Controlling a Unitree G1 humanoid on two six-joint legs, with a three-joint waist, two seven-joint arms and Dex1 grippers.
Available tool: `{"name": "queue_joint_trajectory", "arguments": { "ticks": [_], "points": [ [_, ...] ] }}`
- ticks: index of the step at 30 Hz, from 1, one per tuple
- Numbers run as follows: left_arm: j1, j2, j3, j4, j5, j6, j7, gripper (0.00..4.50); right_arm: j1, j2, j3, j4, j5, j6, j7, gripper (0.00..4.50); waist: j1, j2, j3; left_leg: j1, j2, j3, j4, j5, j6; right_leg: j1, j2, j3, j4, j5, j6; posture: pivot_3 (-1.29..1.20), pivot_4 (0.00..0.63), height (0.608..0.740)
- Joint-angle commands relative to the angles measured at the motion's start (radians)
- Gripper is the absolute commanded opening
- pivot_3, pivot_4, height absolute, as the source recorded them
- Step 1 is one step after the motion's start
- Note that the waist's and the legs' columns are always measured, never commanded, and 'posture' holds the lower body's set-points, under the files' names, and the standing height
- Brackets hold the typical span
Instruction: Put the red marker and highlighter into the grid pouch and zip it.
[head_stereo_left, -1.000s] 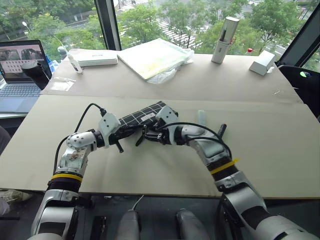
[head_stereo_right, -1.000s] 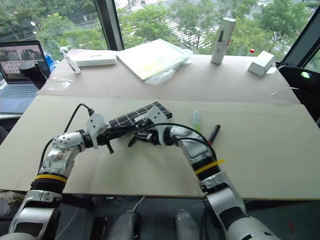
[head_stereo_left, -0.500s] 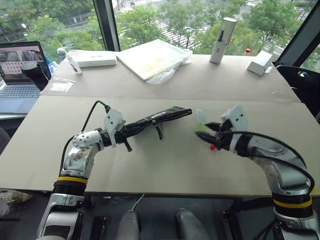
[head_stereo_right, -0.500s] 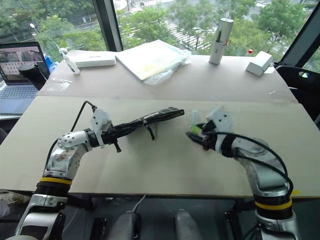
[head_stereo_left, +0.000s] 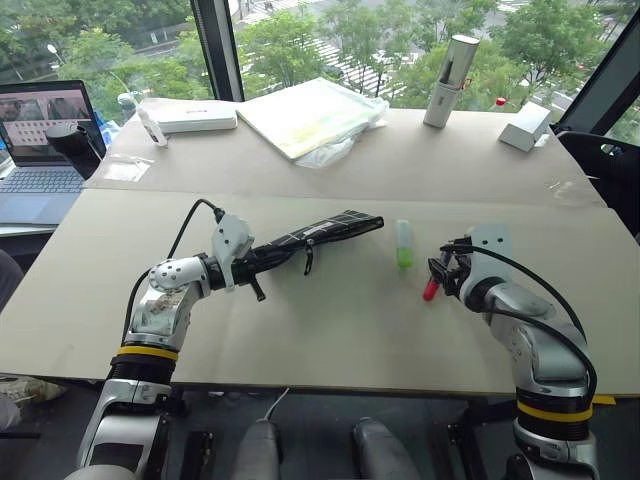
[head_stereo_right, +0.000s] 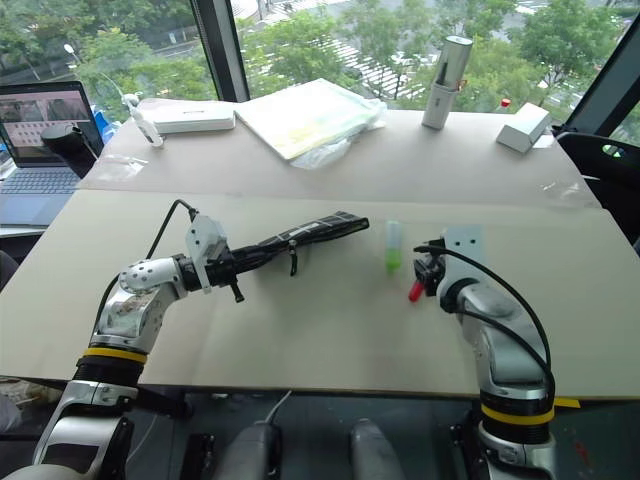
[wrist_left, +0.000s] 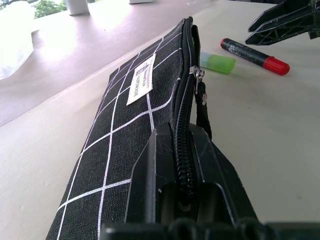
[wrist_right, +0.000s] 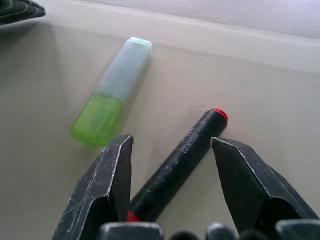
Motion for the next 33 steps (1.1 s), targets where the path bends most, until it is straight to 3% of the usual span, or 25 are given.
{"name": "queue_joint_trajectory", "arguments": {
  "ticks": [1,12,24,25,28,30,33],
  "points": [
    [0.007,0.003,0.01,-0.031,-0.008,-0.012,0.005,0.0,-0.006,-0.005,-0.026,0.019,-0.01,-0.01,-0.021,2.78,-0.001,0.0,0.0,0.0,0.0,0.0,0.0,0.0,0.0,0.0,0.0,0.0,0.0,0.0,0.0,0.0,0.15,0.738],
    [0.027,-0.001,0.033,-0.062,-0.032,0.013,0.034,0.0,0.013,0.086,-0.031,0.107,0.008,-0.026,-0.066,2.78,0.0,0.0,0.0,0.0,0.0,0.0,0.0,0.0,0.0,0.001,0.0,0.0,0.0,0.0,0.0,0.0,0.15,0.738],
    [0.028,0.0,0.03,-0.082,-0.042,0.03,0.046,0.0,0.073,0.093,-0.001,0.159,-0.018,-0.085,-0.095,2.78,0.003,-0.004,-0.003,0.0,0.0,-0.001,0.0,0.0,0.0,0.002,0.0,-0.001,0.0,0.0,0.0,0.0,0.15,0.738],
    [0.026,0.001,0.03,-0.08,-0.043,0.03,0.045,0.0,0.075,0.092,-0.001,0.159,-0.02,-0.088,-0.098,2.28,0.004,-0.004,-0.003,0.0,0.0,-0.001,0.0,0.0,0.0,0.002,0.0,-0.001,0.0,0.0,0.0,0.0,0.15,0.738],
    [0.022,0.003,0.03,-0.077,-0.043,0.032,0.043,0.0,0.079,0.086,0.0,0.159,-0.02,-0.096,-0.103,1.58,0.004,-0.006,-0.004,0.0,0.0,-0.001,0.0,0.0,0.0,0.002,0.0,-0.001,0.0,0.0,0.0,0.0,0.15,0.738],
    [0.021,0.005,0.029,-0.075,-0.042,0.031,0.04,0.0,0.074,0.079,-0.005,0.162,-0.023,-0.1,-0.106,0.74,0.004,-0.006,-0.004,0.001,0.0,-0.001,0.0,0.0,0.0,0.002,0.0,-0.001,0.0,0.0,0.0,0.0,0.15,0.738],
    [0.024,0.007,0.028,-0.076,-0.041,0.033,0.037,0.0,0.056,0.064,-0.011,0.17,-0.027,-0.123,-0.105,0.54,0.005,-0.006,-0.004,0.001,0.0,-0.001,0.0,0.0,0.0,0.002,0.0,-0.001,0.0,0.0,0.0,0.0,0.15,0.738]
  ]
}}
